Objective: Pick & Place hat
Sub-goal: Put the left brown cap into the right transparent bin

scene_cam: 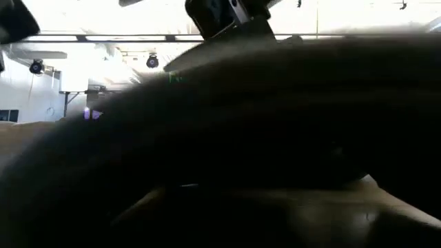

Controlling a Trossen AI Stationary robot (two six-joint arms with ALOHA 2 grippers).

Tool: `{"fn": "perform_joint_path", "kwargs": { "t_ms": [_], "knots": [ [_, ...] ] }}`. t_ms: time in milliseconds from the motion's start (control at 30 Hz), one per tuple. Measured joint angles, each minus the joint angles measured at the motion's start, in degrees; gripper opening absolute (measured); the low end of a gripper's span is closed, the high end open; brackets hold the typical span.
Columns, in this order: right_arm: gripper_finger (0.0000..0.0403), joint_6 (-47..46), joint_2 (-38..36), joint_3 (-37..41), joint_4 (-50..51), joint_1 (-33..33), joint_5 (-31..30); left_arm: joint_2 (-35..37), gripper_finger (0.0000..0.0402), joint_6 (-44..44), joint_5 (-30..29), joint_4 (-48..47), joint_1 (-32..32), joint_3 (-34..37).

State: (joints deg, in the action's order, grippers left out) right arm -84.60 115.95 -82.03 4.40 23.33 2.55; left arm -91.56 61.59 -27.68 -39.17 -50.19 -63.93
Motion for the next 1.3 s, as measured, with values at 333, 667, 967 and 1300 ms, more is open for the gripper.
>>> {"fn": "perform_joint_path", "kwargs": {
  "t_ms": [333,667,967,1300],
  "knots": [
    [0.0210,-5.9,3.8,-9.3,1.7,0.5,-3.5,8.4,0.0071,-2.9,-10.5,-26.7,1.3,5.0],
    [0.0210,-12.4,8.6,-19.8,15.9,-0.4,-6.6,17.1,0.0071,-3.4,-10.6,-16.9,4.7,21.0],
    [0.0210,-20.0,17.9,-24.4,16.2,0.1,-4.1,18.9,0.0071,-9.2,-7.5,3.1,6.7,30.6],
    [0.0210,-23.7,21.6,-26.3,19.3,-0.2,-12.9,18.4,0.0071,-4.1,6.5,20.7,6.6,38.2]
  ]
}}
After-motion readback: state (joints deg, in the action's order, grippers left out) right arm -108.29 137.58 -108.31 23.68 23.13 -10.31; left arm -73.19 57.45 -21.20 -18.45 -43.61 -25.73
